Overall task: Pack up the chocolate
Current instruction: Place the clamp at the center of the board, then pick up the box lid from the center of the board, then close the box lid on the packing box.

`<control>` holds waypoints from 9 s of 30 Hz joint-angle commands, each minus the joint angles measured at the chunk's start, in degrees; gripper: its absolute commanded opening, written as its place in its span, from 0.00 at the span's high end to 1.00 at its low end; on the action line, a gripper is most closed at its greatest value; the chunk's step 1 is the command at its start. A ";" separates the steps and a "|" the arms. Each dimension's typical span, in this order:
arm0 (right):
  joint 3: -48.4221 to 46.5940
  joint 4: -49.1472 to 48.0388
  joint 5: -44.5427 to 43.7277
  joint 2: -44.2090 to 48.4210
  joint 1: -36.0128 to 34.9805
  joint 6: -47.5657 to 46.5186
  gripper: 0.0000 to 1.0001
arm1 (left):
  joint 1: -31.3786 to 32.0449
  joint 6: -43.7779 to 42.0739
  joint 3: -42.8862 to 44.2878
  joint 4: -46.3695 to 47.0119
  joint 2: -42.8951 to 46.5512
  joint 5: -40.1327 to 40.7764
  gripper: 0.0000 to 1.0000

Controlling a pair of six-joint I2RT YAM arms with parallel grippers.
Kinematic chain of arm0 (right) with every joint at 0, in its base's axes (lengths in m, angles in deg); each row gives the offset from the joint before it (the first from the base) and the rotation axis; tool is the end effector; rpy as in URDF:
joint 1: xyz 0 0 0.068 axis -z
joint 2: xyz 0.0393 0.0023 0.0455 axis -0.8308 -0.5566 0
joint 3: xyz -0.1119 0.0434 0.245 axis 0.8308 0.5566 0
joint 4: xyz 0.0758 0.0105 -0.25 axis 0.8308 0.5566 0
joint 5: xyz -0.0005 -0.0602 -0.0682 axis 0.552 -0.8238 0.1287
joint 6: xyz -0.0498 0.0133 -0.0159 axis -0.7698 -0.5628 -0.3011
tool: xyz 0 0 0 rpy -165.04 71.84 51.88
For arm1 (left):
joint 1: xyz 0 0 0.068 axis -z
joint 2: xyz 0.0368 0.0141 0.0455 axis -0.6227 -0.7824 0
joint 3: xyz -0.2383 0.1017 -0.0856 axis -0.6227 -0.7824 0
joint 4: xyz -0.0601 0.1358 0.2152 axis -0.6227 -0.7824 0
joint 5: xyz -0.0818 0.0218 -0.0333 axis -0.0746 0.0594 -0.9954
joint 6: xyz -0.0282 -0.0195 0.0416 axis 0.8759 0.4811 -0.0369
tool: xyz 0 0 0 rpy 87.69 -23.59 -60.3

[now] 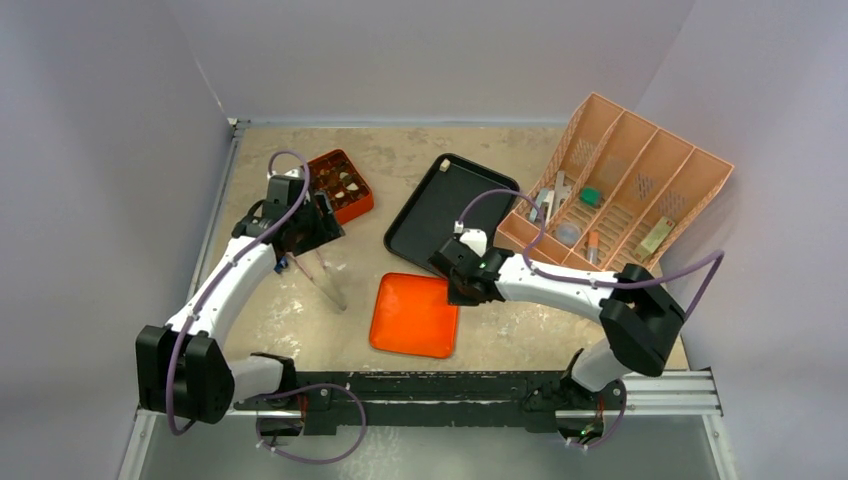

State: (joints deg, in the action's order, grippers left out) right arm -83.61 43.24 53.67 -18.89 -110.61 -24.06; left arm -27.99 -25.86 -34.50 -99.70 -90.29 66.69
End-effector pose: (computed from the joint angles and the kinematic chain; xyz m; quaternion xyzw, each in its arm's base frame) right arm 0.1830 0.2363 0.2063 0.0313 0.9560 0.1063 0.2718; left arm 0.2537 -0.0473 0.2651 -0.2016 0.9177 -0.1376 0.3135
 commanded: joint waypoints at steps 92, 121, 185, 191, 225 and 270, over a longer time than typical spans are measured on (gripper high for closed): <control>-21.68 -20.81 42.31 0.92 27.59 9.67 1.00 | 37.46 -107.41 -3.89 24.38 10.51 6.93 0.48; -10.13 -48.28 34.80 15.36 27.65 -16.57 0.30 | 24.11 -53.00 7.39 31.96 7.29 16.57 1.00; -43.57 -64.99 51.36 -27.13 29.22 12.12 1.00 | -8.50 9.45 25.52 10.63 0.67 22.41 0.36; -51.60 -57.14 43.79 -35.12 24.27 9.34 1.00 | -8.62 4.26 30.64 7.30 -1.62 28.19 0.24; -67.49 -43.97 32.36 -56.63 17.34 4.72 1.00 | -21.74 7.45 17.38 24.27 -29.25 1.21 0.50; -57.06 -40.04 29.00 -50.16 19.21 1.14 0.67 | -21.74 2.59 17.99 23.91 -37.17 -6.55 0.76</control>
State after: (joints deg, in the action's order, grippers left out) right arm -140.98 -0.46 86.28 -74.26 -92.16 -18.44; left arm -49.65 -21.45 -17.12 -75.22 -126.22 60.50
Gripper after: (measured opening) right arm 0.287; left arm 0.252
